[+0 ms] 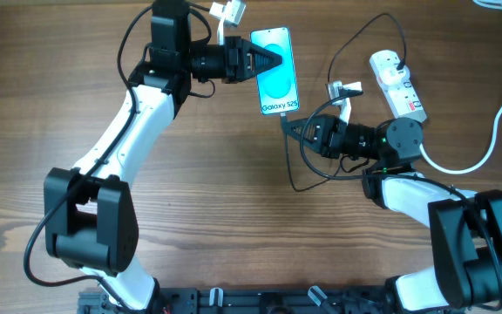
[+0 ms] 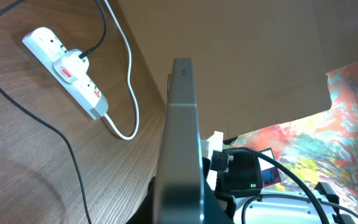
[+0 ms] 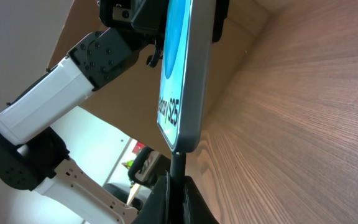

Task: Plug charger to phone and switch on socket
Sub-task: 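Align the USB-C plug under the phone's bottom port with the right gripper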

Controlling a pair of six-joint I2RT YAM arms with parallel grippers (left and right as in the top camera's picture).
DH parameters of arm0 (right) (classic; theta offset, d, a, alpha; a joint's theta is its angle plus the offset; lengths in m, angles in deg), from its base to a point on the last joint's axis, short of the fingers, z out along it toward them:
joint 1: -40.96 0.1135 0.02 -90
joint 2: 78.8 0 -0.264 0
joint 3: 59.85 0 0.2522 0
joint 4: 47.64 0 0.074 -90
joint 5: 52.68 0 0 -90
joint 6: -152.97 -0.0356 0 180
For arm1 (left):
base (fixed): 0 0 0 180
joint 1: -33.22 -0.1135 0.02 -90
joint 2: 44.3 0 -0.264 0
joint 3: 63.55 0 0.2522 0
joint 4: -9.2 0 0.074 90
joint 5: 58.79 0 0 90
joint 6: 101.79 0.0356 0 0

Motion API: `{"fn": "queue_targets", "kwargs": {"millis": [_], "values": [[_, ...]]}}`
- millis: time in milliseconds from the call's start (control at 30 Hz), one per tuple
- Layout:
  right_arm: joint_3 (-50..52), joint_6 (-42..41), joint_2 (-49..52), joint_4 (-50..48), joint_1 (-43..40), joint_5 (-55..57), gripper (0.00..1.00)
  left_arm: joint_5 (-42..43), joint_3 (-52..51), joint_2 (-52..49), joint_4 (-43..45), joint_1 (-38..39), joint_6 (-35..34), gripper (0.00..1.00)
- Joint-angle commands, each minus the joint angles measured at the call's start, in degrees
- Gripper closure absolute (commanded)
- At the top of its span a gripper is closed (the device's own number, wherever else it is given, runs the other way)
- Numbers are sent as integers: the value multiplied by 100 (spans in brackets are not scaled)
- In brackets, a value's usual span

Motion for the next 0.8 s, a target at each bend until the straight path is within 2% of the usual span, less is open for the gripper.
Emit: {"fn": "queue_targets", "kwargs": {"millis": [0,267,467,767], "values": [[-129,-122,68,-59,15,-28,96,92,98,190,57,11,138,96],[-129,-269,68,-63,26,-205,96,92,98,190,83,11,140,96],[-129,-452,68,-518,24,-334,96,92,98,190,107,11,140,96],[-129,-387,72,-164,26,-203,96,92,98,190,125,11,138,96]]}}
